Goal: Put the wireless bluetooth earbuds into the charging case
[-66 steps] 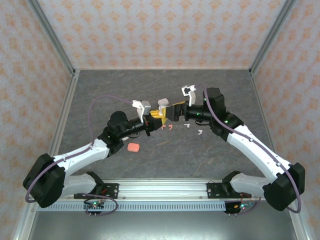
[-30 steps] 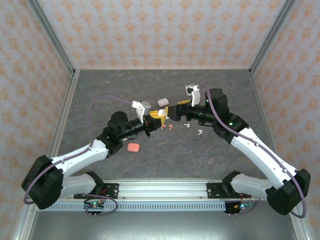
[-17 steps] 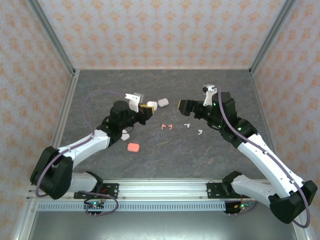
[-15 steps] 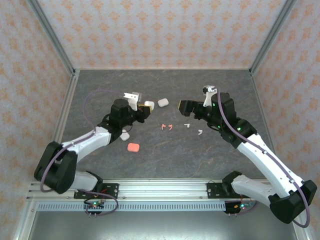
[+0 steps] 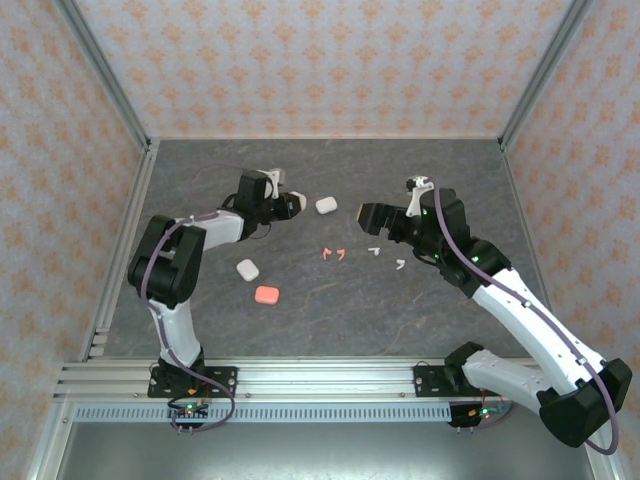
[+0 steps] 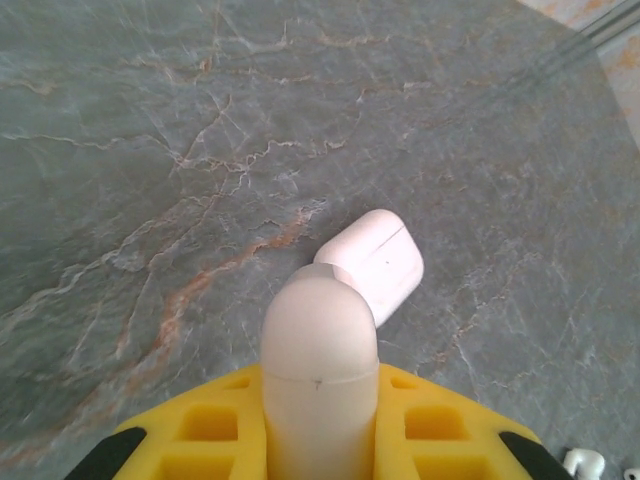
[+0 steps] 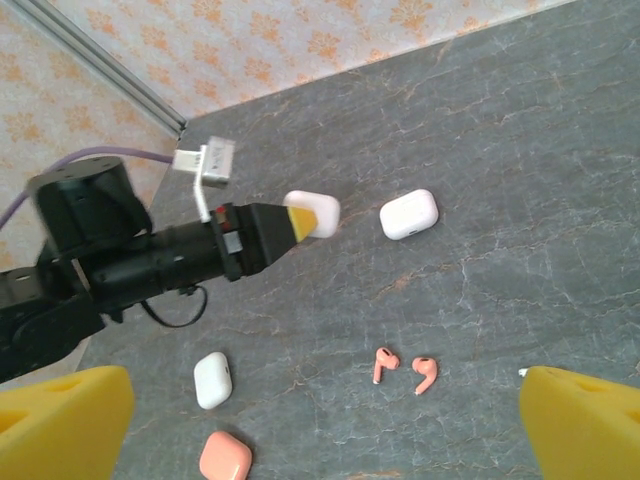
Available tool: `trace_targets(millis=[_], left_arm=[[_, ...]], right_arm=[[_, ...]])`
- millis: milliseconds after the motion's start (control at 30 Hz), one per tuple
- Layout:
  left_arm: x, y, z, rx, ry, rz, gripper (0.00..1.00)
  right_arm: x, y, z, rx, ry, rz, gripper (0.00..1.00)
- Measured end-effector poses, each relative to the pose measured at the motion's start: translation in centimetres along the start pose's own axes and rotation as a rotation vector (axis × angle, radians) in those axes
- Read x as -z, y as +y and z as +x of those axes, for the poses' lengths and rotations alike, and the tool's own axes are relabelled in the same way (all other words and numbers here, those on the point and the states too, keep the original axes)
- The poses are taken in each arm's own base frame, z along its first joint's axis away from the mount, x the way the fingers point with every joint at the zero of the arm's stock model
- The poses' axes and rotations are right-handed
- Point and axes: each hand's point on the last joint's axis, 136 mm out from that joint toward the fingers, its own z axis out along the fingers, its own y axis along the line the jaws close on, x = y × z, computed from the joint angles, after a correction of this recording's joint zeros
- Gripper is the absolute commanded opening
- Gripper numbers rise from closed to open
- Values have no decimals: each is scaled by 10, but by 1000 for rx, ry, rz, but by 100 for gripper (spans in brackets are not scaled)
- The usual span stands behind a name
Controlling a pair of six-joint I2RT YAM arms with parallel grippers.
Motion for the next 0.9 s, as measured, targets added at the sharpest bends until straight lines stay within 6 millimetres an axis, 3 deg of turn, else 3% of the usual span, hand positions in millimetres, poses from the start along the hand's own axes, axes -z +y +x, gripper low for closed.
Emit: trace_targets(millis=[167,333,500,700,900], left_arm=[[-23,13,22,55,76,11,2],[-26,10,21,72,81,32,30],[-27,12,22,89,84,31,47],[-22,21,19,90,73,9,55],[8,26,11,77,36,-37,58]], right_arm=[[-1,-1,2,-7,6,-1,99],[-3,-3,7,-8,19,5,99],[-3,-4,7,-8,22,5,99],[-6,-7,13,-8,46,17,99],[-13,-12,25,-9,101,35,99]])
